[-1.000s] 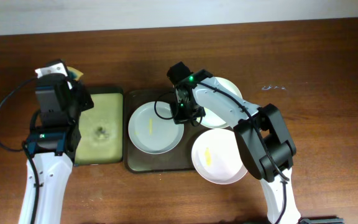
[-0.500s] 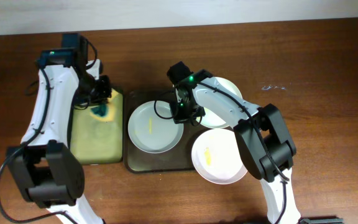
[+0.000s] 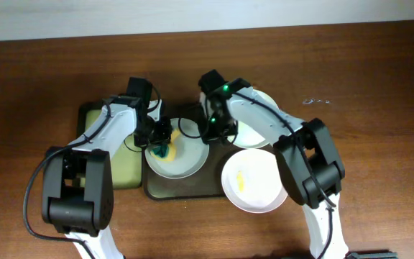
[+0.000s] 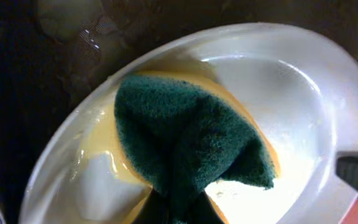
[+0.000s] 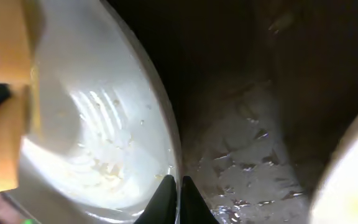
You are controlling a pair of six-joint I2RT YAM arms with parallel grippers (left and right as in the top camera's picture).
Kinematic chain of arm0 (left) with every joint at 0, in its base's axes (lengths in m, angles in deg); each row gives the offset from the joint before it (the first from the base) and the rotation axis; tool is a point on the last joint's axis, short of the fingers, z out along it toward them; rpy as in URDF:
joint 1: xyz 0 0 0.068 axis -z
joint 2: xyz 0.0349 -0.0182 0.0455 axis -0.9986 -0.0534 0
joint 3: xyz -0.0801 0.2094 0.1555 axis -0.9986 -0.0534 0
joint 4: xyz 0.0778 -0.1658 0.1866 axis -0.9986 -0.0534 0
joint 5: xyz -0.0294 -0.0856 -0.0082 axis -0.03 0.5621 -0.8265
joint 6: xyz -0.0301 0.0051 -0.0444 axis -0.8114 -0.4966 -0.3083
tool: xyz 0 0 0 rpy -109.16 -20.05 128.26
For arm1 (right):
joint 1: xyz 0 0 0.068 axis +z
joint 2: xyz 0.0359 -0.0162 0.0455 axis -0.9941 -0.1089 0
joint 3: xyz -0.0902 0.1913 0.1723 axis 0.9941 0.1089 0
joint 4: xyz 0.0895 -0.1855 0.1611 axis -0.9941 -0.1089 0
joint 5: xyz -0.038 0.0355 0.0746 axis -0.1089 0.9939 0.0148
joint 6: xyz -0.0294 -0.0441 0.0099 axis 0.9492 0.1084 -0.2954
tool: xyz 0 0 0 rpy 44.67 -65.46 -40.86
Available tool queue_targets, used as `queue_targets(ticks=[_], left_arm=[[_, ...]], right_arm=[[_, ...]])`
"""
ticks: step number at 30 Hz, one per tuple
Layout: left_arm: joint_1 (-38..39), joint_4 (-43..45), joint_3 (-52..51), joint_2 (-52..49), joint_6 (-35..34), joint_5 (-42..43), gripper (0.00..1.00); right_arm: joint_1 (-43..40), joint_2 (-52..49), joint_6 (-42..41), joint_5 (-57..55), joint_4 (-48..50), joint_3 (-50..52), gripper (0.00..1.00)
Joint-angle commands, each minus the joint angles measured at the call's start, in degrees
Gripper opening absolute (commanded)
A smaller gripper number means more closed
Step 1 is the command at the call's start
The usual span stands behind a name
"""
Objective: Clean dirty plates on tray and stack at the side
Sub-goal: 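Scrub the blue-white plate with the sponge while right gripper holds it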
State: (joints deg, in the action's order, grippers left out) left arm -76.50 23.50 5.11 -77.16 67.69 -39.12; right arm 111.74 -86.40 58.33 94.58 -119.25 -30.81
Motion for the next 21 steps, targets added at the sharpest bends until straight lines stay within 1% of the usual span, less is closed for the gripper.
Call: queue_targets(ticks=[1, 5, 7, 8, 9, 10, 13, 14, 16, 17, 18, 20, 21], left_arm=[[-0.09, 0.37, -1.22, -0.31, -1.03, 0.59, 0.00], [-0.09, 2.69, -1.22, -0.31, -1.03, 0.33, 0.00], [0.26, 2.45, -1.88, -0.33, -0.98, -0.13, 0.00], [1.07, 3.08, -2.97, -0.33, -1.01, -2.38, 0.00], [1.81, 4.85, -4.17, -0.33, -1.22, -6.93, 0.00], [1.95, 6.21, -4.68, -0.33, -2.16, -7.65, 0.00], [2.80, 11.45, -7.45, -0.52, -3.63, -7.63, 0.00], [4.31, 13.35, -9.70, -0.81, -5.49, -7.54, 0.00], [7.30, 15.37, -11.96, -1.68, -6.16, -6.58, 0.00], [8.17, 15.37, -12.02, -1.86, -6.12, -4.85, 0.00], [8.55, 15.39, -12.02, -1.90, -6.10, -1.40, 0.00], [7.80, 15.76, -12.00, -1.90, -5.66, 8.61, 0.00], [6.75, 15.98, -12.00, -1.90, -3.21, 14.88, 0.00]], right_arm=[[-4.48, -0.63, 6.71, 12.39, -0.74, 0.11, 0.04], [-5.14, -0.63, 7.91, 13.20, 0.39, 1.53, 0.04], [-5.20, -0.63, 7.91, 13.64, 3.76, 4.66, 0.04], [-5.18, -0.63, 7.91, 13.66, 5.55, 6.10, 0.04], [-5.07, -0.63, 7.91, 13.64, 8.07, 7.74, 0.04], [-5.03, -0.63, 7.91, 13.60, 9.22, 8.61, 0.04], [-5.03, -0.63, 7.91, 13.62, 10.03, 9.49, 0.04], [-5.03, -0.63, 7.93, 13.62, 10.03, 9.49, 0.04], [-5.03, -0.63, 7.91, 13.64, 10.01, 9.49, 0.04], [-5.03, -0.63, 7.91, 13.66, 9.99, 9.49, 0.04], [-5.03, -0.63, 7.93, 13.88, 9.86, 9.49, 0.04], [-5.07, -0.63, 10.12, 17.99, 9.38, 9.49, 0.04], [-5.14, -0.63, 10.14, 18.75, 9.44, 9.49, 0.04]])
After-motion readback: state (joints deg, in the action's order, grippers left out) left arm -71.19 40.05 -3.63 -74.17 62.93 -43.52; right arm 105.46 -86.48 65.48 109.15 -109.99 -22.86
